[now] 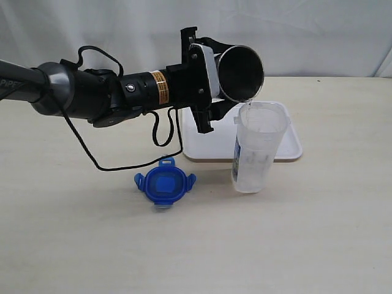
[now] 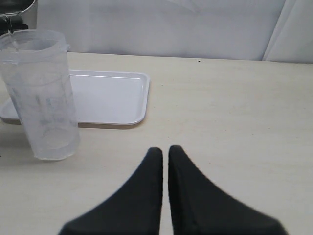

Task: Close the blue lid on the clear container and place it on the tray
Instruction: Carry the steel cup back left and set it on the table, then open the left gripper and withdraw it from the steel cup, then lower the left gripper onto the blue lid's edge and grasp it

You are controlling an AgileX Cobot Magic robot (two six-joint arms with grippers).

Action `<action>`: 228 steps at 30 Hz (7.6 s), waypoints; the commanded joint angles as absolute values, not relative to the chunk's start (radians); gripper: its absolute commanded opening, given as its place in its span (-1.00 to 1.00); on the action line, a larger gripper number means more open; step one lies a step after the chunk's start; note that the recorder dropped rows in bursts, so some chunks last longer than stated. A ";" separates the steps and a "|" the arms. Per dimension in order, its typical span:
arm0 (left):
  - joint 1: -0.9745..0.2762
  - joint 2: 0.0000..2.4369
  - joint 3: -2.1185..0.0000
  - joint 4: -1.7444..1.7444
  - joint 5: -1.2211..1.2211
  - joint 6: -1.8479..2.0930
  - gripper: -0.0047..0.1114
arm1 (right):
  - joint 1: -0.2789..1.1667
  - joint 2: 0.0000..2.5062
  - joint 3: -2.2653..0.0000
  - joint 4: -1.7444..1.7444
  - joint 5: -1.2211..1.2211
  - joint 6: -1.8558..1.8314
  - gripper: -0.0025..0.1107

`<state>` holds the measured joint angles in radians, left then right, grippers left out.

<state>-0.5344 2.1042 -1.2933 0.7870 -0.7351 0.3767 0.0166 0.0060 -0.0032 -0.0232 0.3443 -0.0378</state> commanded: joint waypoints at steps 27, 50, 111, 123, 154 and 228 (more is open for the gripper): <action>-0.198 2.208 -1.324 0.455 -0.874 -0.325 -0.92 | 0.014 0.000 0.000 -0.031 0.342 -0.038 -0.88; -0.105 2.416 -1.432 0.520 -0.902 -0.309 -0.92 | 0.014 0.000 0.000 -0.031 0.342 -0.038 -0.88; -0.105 2.416 -1.430 0.672 -0.815 -0.401 0.78 | 0.014 0.000 0.000 -0.031 0.342 -0.038 -0.88; -0.101 2.414 -1.389 0.670 -0.791 -0.397 0.78 | 0.014 0.000 0.000 -0.031 0.342 -0.038 -0.88; -0.041 2.230 -1.051 0.702 -0.871 -0.314 0.78 | 0.014 0.000 0.000 -0.031 0.342 -0.038 -0.88; -0.385 1.952 -1.059 -0.600 0.503 0.325 0.02 | 0.014 0.000 0.000 -0.031 0.342 -0.038 -0.88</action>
